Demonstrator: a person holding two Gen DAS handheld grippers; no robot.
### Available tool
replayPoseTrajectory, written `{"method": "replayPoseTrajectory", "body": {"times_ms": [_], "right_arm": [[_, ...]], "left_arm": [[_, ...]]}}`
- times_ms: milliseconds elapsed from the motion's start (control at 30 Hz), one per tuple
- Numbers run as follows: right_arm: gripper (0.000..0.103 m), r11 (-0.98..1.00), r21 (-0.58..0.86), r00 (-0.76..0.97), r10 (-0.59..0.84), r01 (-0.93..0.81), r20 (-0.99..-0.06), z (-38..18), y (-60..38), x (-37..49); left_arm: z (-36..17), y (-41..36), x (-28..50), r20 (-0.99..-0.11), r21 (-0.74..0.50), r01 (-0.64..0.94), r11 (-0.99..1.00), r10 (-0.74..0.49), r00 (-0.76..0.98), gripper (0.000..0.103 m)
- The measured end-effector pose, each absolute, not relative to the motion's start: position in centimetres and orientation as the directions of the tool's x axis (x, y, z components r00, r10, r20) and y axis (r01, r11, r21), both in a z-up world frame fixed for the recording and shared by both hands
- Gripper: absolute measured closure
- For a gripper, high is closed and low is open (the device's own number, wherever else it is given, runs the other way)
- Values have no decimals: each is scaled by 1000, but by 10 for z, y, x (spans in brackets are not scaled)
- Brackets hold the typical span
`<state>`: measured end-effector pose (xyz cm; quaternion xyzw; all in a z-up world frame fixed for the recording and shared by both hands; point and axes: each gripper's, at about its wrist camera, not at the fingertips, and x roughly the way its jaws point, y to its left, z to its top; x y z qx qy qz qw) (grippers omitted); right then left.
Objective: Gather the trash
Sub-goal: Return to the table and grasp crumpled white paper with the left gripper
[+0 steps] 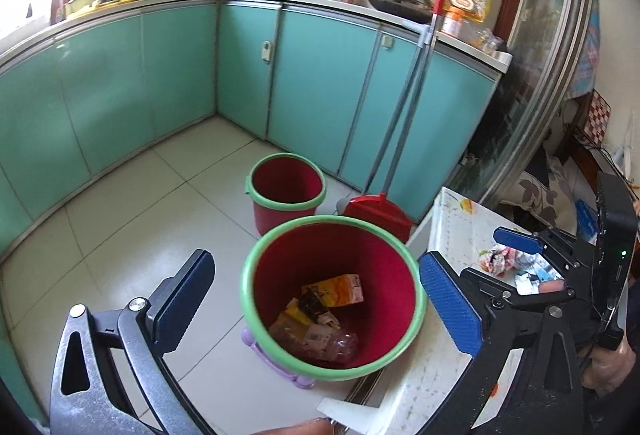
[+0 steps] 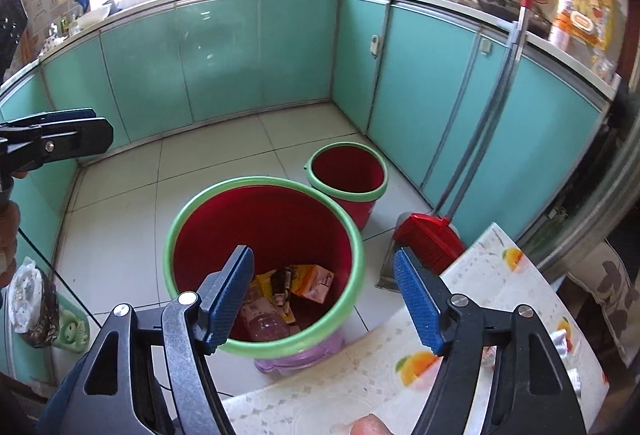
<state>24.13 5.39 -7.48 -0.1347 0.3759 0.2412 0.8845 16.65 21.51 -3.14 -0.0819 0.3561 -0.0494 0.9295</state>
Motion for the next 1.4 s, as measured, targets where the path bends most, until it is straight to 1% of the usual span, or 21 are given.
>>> {"method": "replayPoseTrajectory", "body": {"times_ms": [133, 433, 567, 700, 833, 1033, 1200, 1300, 1367, 1400], "right_arm": [[25, 909, -46, 651, 262, -415, -713, -61, -14, 211], [24, 985, -73, 721, 63, -156, -690, -43, -166, 136], [23, 995, -79, 719, -13, -58, -695, -46, -229, 108], [23, 997, -69, 704, -64, 21, -707, -55, -282, 87], [23, 995, -55, 687, -100, 88, -720, -66, -320, 70], [22, 989, -41, 674, -128, 143, -728, -83, -354, 56], [22, 984, -14, 663, -129, 176, -737, -95, -374, 51], [22, 980, 5, 657, -130, 200, -742, -102, -382, 51], [22, 978, 10, 652, -131, 208, -747, -106, -386, 52], [22, 977, 11, 648, -132, 212, -750, -107, -388, 53]], "left_arm": [[-28, 164, 168, -654, -170, 143, 975, -220, 724, 0], [-28, 46, 160, -671, -148, 375, 915, -372, 641, 0], [-36, -4, 158, -690, -155, 452, 878, -424, 587, 0], [-48, -57, 158, -717, -144, 510, 848, -445, 537, 0], [-69, -105, 165, -757, -124, 534, 836, -428, 494, 0], [-116, -151, 191, -840, -69, 528, 847, -335, 427, 0], [-146, -166, 210, -881, -37, 523, 852, -275, 385, 0], [-162, -171, 219, -902, -49, 515, 856, -260, 346, 1], [-169, -173, 222, -909, -69, 515, 854, -267, 321, 10], [-172, -175, 224, -914, -72, 513, 856, -262, 309, 27]]}}
